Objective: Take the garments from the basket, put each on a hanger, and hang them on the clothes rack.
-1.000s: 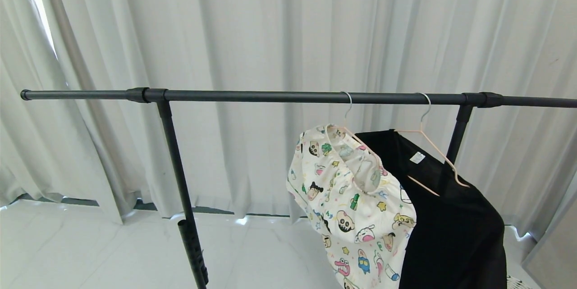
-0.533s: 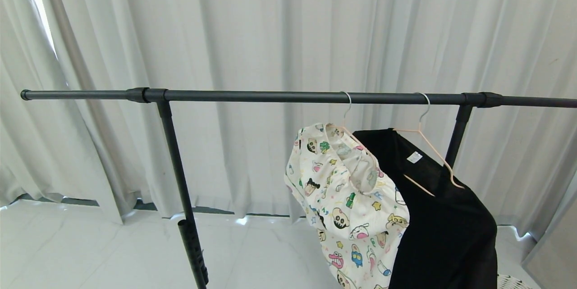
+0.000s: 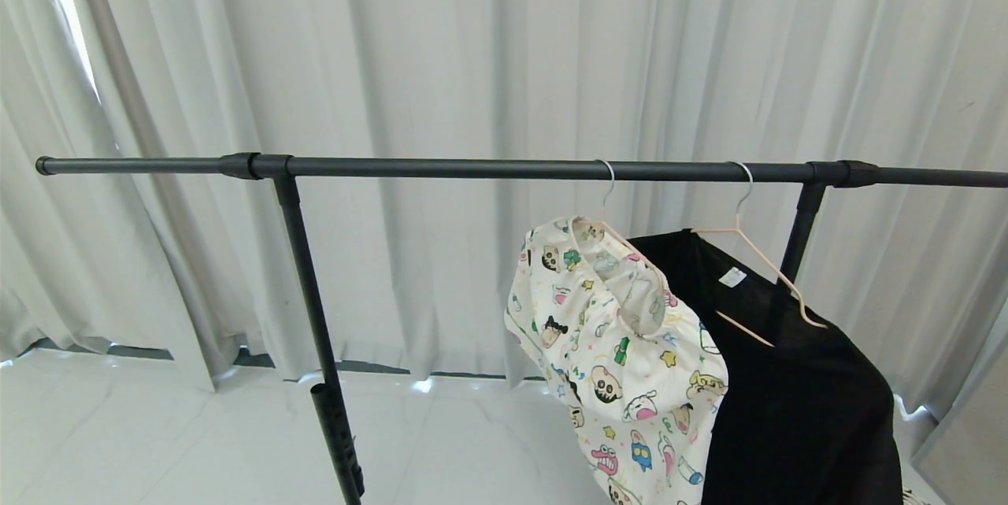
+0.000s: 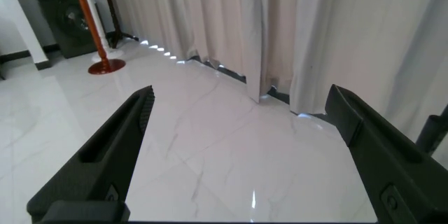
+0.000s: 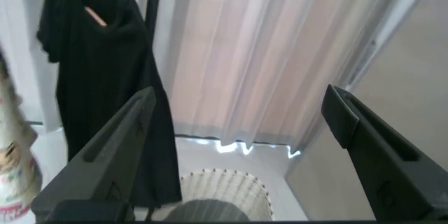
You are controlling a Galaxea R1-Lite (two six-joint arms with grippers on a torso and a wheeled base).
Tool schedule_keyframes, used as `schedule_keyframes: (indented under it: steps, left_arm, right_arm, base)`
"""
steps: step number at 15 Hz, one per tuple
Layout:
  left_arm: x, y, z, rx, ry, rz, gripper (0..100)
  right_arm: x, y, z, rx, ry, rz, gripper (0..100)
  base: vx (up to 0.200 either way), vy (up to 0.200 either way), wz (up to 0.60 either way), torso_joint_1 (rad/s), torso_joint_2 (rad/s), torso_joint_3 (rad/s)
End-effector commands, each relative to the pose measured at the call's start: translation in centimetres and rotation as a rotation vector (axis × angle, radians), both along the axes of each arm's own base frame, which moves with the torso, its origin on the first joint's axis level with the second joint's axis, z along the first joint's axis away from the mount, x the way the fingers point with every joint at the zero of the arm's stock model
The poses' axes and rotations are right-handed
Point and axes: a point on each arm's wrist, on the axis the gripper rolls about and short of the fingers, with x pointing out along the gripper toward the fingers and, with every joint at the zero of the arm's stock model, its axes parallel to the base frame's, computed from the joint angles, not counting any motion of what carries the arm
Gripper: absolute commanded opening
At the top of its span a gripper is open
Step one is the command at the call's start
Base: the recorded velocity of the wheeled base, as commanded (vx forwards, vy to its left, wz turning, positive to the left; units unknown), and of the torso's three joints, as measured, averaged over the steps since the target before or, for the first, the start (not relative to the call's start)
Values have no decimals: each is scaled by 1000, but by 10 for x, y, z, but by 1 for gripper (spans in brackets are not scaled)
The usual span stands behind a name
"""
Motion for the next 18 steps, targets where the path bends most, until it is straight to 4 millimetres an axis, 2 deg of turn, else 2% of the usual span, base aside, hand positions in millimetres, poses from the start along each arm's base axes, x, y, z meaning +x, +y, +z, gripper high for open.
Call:
schedule_keyframes:
  steps: [1, 6, 10, 12, 16, 18]
  left_arm:
    - [0, 0, 0, -18, -16, -1, 100]
    - [0, 0, 0, -23, -20, -1, 100]
    - [0, 0, 0, -17, -15, -2, 100]
    - [0, 0, 0, -21, -19, -7, 100]
    - [3, -3, 0, -104, -89, -198, 100]
    - [5, -9, 1, -229, -150, -454, 100]
  right_arm:
    - [1, 1, 0, 4, -1, 32, 100]
    - [1, 1, 0, -5, 1, 29, 100]
    - [1, 1, 0, -110, 10, 25, 100]
    - [1, 1, 0, -106, 10, 18, 100]
    - [3, 3, 0, -17, 46, -144, 100]
    - [3, 3, 0, 33, 40, -162, 100]
  base:
    - [-200, 0, 0, 17, 2, -2]
    - [0, 0, 0, 0, 0, 0]
    - [0, 0, 0, 0, 0, 0]
    - [0, 0, 0, 0, 0, 0]
    - [0, 0, 0, 0, 0, 0]
    - [0, 0, 0, 0, 0, 0]
